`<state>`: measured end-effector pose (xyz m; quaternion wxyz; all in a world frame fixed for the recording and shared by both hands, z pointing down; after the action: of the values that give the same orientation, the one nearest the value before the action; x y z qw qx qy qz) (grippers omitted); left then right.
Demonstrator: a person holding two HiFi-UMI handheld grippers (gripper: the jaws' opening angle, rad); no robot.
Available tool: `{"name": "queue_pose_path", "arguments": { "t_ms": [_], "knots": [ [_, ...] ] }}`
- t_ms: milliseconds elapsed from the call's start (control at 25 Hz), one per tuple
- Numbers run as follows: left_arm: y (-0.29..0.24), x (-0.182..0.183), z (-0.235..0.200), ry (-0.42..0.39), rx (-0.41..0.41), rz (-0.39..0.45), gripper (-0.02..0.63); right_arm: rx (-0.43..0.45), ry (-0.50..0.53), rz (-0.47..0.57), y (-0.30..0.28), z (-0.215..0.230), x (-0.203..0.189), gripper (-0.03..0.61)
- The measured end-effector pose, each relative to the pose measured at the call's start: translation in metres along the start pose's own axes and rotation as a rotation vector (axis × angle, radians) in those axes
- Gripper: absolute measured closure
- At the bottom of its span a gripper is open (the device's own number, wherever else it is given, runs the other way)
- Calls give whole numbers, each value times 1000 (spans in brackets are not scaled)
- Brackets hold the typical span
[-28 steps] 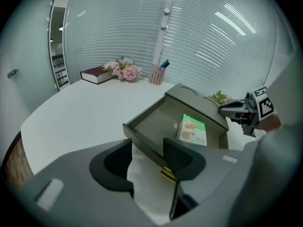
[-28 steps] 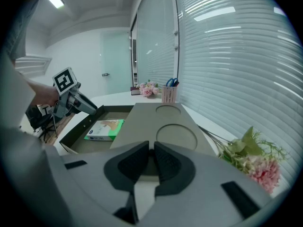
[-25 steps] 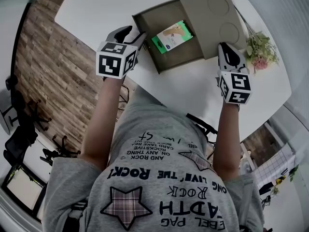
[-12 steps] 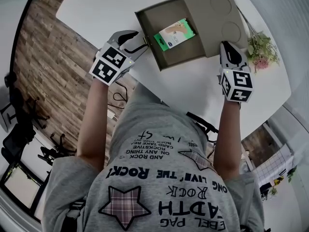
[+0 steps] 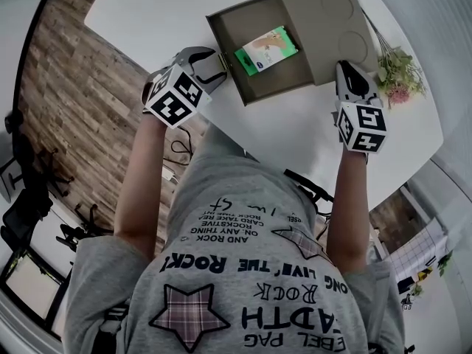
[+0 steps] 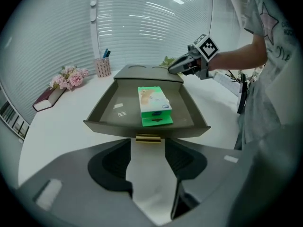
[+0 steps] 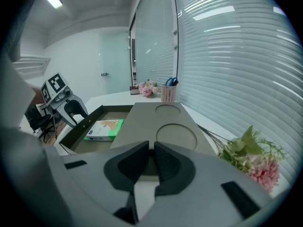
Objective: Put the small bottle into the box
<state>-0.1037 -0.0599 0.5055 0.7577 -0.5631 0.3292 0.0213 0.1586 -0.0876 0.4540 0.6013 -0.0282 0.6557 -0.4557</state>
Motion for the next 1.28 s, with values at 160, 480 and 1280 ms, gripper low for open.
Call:
{"name": "queue_pose_path", "arguments": {
  "t_ms": [160,480,1280],
  "knots": [
    [-10,4,2,-20,-10,6,399,2,3,-8,-2,0,-1,537],
    [-14,5,2,-48,0,1,434,2,5,-10,-1,0,-1,537],
    [-4,26,-1,-60,22,14,440,3,9,-12,-1,-1,1,537]
  ]
}}
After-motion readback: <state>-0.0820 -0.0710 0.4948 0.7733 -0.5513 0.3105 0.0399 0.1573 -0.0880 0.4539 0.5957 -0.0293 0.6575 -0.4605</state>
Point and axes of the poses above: the fingertips, and each gripper's own axes: y backward along the fingers, z to its right, x out of its top, the point moved 1 cm from there along y, backward along the fingers, and after that the axes turned 14 degrees about x, right-handed, at the moved point
